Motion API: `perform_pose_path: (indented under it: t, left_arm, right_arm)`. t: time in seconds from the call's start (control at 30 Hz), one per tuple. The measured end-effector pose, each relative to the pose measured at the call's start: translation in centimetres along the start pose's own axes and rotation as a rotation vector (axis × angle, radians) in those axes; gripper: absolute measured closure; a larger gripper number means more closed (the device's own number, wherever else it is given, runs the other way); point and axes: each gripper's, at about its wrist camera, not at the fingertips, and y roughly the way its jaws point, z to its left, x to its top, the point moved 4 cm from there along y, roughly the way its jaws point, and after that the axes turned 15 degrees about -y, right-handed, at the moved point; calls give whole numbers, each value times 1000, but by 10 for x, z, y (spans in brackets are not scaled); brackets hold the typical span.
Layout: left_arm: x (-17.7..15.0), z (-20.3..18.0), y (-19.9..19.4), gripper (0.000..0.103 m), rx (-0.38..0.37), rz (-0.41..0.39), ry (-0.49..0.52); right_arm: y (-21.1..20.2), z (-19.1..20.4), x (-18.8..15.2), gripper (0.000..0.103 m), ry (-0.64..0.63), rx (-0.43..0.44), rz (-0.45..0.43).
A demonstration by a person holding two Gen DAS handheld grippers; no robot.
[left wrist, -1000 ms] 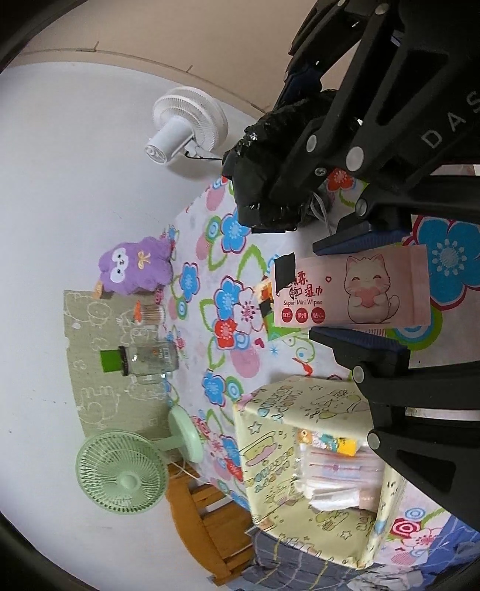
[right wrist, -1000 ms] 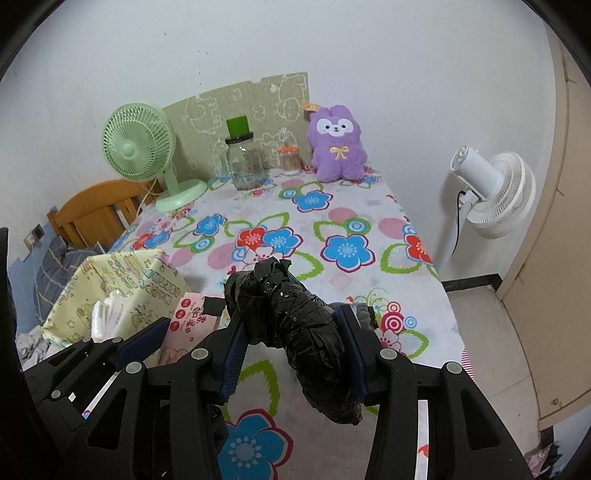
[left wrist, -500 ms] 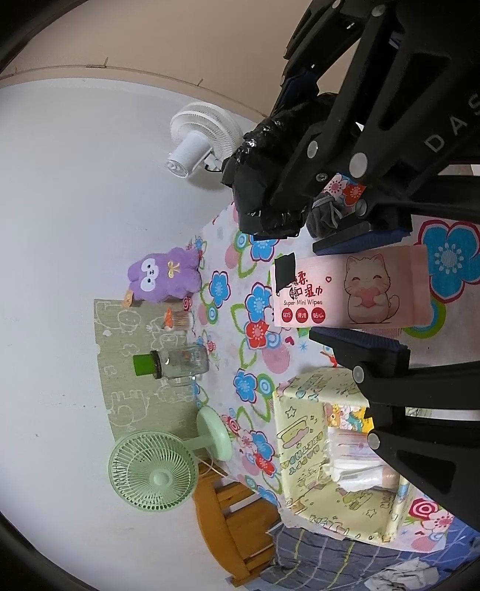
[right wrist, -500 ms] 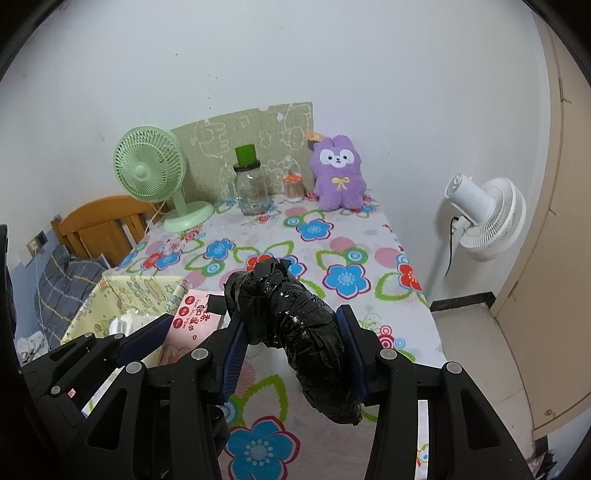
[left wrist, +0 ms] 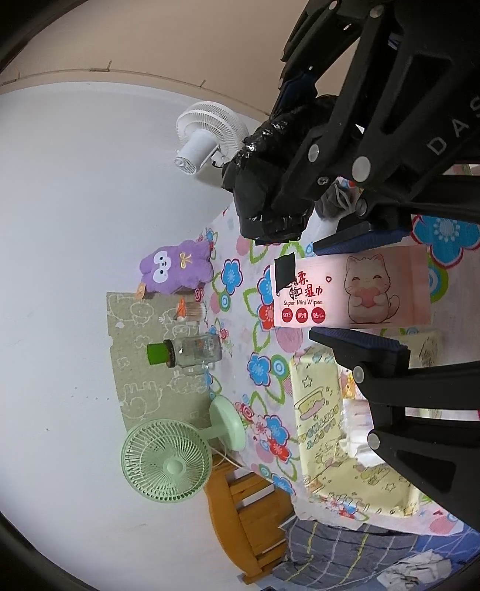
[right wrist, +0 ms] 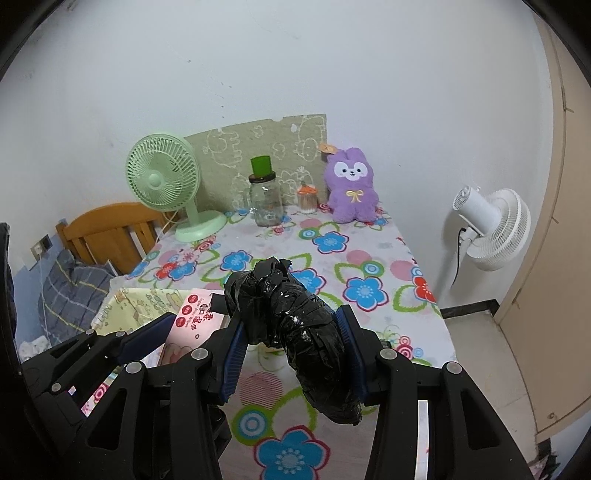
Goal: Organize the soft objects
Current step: 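Carry the pink wipes packet with left tool while right tool carries the black bag over the box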
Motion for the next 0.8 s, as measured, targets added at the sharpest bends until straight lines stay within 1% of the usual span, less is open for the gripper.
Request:
perform_pose_path:
  t: [0.17,0.47,0.8]
  left_arm:
    - [6,15,-2,64,5,-6,4]
    - [13,48,-1,64,29,-18,-18]
    - [14,83,6,63,42,-12,-24]
  right_arm:
    - [2,14,6,52,2,14,-6]
    - [18,45,19,52,-22,54,0]
    - [37,78,26,52,-57,74,18]
